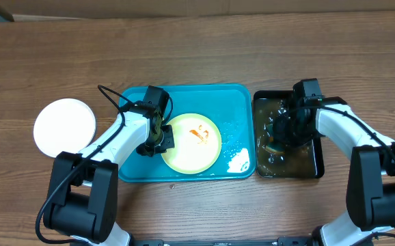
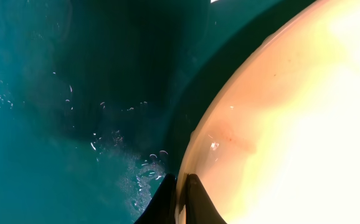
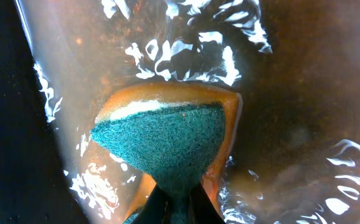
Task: Clean dirty plates on tray and stack at the side
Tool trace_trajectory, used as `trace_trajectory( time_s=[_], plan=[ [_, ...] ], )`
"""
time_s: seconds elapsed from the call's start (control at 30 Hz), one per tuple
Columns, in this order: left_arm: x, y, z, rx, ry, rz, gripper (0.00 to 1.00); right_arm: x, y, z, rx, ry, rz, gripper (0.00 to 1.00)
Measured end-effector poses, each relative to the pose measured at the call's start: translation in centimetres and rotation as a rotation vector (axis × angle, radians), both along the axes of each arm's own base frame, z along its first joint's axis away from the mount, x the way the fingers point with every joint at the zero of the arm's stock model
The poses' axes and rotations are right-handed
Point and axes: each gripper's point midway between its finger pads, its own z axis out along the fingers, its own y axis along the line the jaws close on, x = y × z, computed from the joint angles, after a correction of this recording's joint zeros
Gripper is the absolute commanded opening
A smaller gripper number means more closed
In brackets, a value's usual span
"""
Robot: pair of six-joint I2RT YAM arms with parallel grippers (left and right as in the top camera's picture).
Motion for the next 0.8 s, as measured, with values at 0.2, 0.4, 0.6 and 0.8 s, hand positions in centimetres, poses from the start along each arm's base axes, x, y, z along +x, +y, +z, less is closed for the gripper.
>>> trace_trajectory(
  time_s=[0.2, 0.4, 0.6, 0.8],
  plan=[
    [0.0, 0.0, 0.0, 0.0, 0.0, 0.001, 0.04, -1.6, -0.3, 1.1, -0.027, 0.099, 0.002, 0.04],
    [0.0, 0.0, 0.0, 0.0, 0.001, 0.0, 0.04, 2.1, 1.0, 7.3, 0.019, 0.039, 0.016, 0.04],
    [0.6, -1.3, 0.1, -0.062, -0.025, -0.076, 0.04, 2.9, 7.6, 9.9, 0.102, -0.059, 0.194, 0.04],
    [0.5, -1.6, 0.1, -0.082, -0.024, -0.123, 0.04, 1.5, 15.4, 10.3, 0.113, -0.165, 0.414, 0.04]
  ],
)
